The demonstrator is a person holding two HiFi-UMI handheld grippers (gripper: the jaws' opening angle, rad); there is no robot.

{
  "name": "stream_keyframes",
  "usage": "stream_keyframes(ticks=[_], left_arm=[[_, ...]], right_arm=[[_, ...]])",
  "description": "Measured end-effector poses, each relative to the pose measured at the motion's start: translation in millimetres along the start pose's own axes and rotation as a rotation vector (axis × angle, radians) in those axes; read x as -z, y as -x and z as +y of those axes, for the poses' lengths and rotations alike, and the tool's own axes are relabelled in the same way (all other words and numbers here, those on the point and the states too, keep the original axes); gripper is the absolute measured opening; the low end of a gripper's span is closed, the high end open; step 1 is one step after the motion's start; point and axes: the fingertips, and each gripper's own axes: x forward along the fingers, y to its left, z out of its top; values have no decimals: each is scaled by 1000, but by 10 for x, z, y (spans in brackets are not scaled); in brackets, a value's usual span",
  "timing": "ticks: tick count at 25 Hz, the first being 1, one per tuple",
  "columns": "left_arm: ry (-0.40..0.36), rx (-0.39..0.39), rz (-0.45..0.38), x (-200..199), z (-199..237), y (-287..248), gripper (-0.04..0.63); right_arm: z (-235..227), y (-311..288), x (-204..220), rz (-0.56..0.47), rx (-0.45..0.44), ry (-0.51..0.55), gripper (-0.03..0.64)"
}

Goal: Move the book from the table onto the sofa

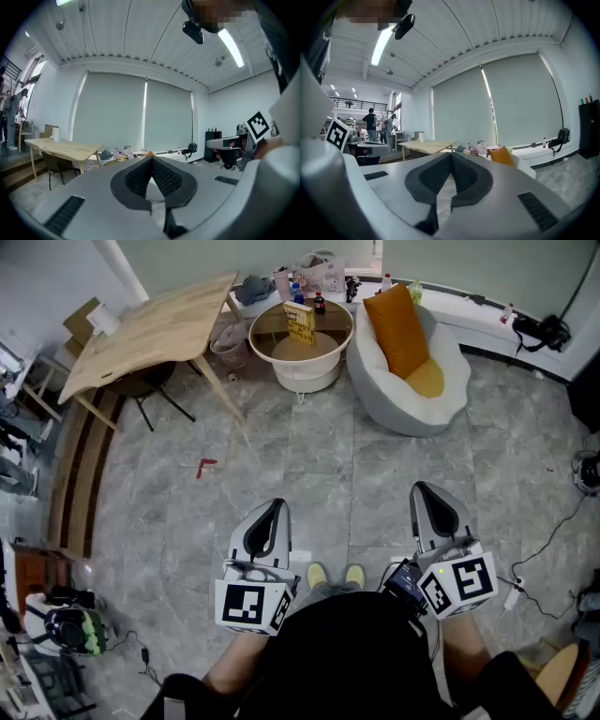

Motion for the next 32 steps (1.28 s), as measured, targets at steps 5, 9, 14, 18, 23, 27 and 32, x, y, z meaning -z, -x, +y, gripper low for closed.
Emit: stream_keyframes(ticks=[5,9,14,18,23,27,32], left_arm=[[-12,-6,-9,-134,-194,-78,5],[-16,15,-9,-115,-356,-142,5],[-14,10,-28,-161,-519,-171,5],[-22,-6,-31,-197,-600,-159,5],[-28,-34,-27,-179,-607,-42,5],[-34,-50,-25,-198,-580,9,5],[-35,-53,-35,-223,-588,-9,5]], right_arm=[[-291,130,-67,-16,11,15,9],[-430,224,-100,-53,8,-3,9],[-498,274,-87,-49,1,20,9],[-505,282,-62,-38,-35,31,9],[-487,273,-30,-45,-69,30,9],[-461,253,-50,-46,-77,23,9],[-444,221,-23,-40,-88,18,9]])
